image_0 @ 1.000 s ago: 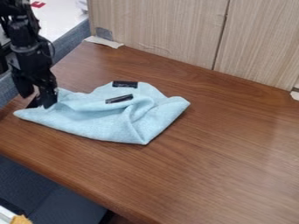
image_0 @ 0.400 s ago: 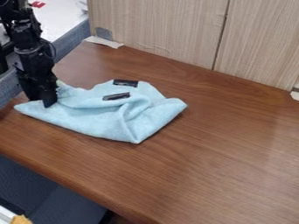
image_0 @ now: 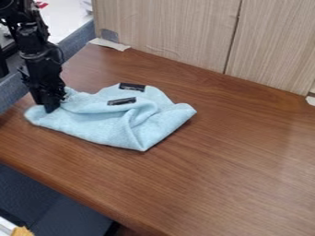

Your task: Fold the cloth from right to left

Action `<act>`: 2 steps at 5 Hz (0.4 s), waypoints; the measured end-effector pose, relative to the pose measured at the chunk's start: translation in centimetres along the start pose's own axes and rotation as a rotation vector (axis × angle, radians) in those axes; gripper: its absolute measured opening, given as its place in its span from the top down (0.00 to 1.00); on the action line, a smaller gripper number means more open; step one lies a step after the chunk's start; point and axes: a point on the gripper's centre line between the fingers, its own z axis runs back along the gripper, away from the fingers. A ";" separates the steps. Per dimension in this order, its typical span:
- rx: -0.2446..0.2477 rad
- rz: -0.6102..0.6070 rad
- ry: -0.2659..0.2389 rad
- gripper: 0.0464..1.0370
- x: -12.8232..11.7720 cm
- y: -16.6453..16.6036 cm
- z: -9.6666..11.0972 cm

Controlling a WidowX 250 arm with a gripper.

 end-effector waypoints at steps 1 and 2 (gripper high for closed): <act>0.008 -0.015 -0.021 0.93 0.1 -0.2 0.3; 0.027 -0.042 -0.047 0.95 -0.3 -0.7 1.2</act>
